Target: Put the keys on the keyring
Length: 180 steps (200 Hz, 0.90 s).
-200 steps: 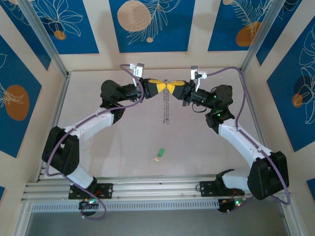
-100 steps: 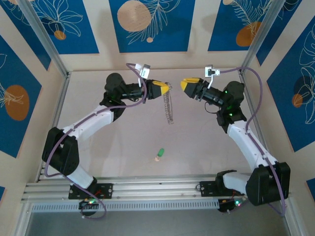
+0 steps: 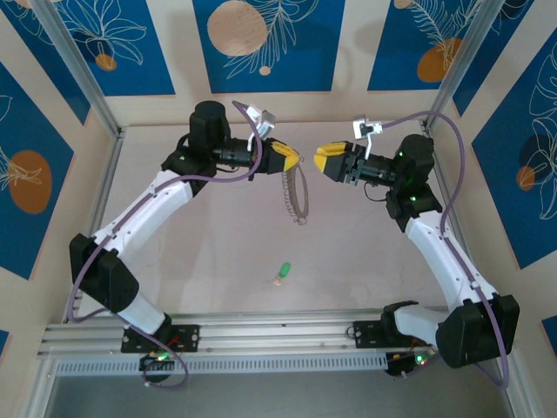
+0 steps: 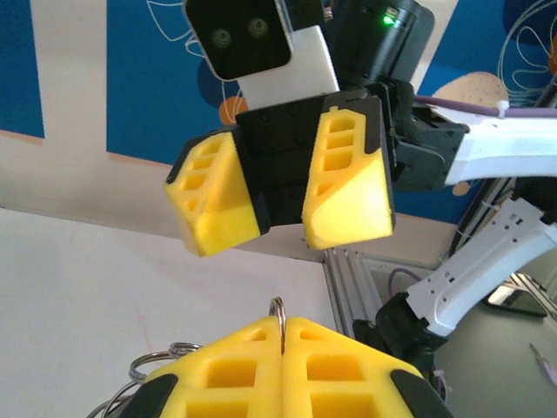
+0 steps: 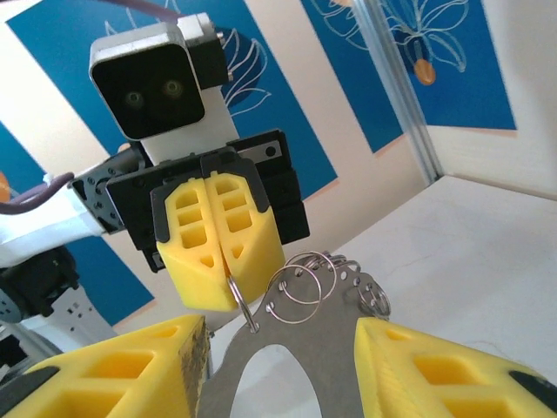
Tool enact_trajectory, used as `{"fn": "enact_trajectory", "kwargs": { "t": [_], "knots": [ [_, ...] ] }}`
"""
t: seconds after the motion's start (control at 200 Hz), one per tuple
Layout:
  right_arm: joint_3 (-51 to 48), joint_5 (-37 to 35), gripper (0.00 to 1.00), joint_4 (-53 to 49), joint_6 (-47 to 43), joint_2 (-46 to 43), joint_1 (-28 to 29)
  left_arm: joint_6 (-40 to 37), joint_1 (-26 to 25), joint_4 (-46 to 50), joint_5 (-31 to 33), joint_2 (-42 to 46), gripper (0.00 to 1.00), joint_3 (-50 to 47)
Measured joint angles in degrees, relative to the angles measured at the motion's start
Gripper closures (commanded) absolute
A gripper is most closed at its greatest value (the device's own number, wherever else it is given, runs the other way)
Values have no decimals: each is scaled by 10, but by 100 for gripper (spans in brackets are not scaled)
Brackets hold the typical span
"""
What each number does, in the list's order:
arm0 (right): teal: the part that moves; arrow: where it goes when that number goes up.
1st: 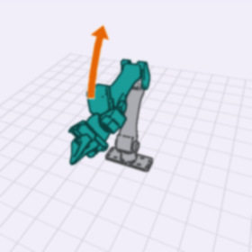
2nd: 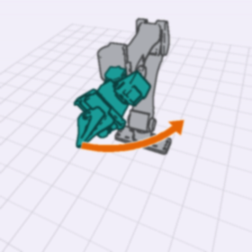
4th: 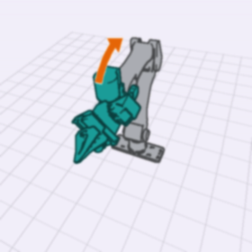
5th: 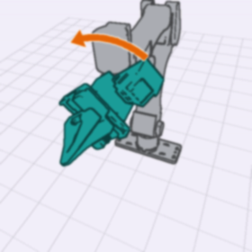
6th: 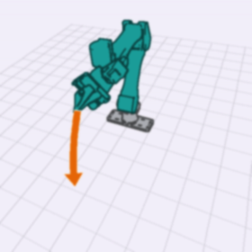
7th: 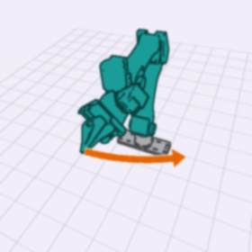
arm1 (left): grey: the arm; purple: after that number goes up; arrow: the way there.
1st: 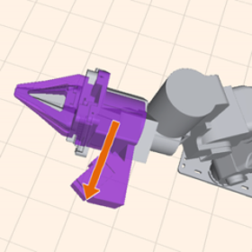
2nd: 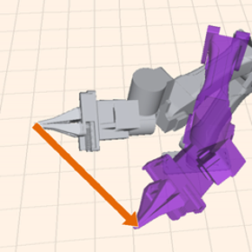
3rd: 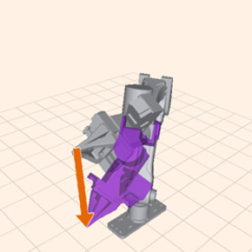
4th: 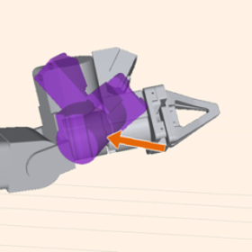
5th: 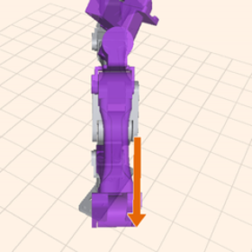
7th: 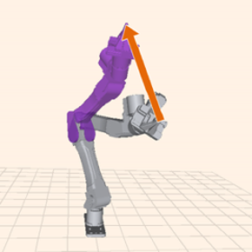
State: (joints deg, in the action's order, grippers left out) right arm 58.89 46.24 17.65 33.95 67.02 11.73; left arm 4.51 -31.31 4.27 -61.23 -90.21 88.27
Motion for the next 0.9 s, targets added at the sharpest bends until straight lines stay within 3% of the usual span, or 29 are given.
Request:
{"fn": "enact_trajectory", "kwargs": {
  "t": [0.38,0.9],
  "knots": [
    [12,21,61,-11,-24,30,18,-36,0,61,-24,-15,100,25],
    [32,33,87,-36,-51,30,44,-34,0,55,-39,-26,100,26]
  ]
}}
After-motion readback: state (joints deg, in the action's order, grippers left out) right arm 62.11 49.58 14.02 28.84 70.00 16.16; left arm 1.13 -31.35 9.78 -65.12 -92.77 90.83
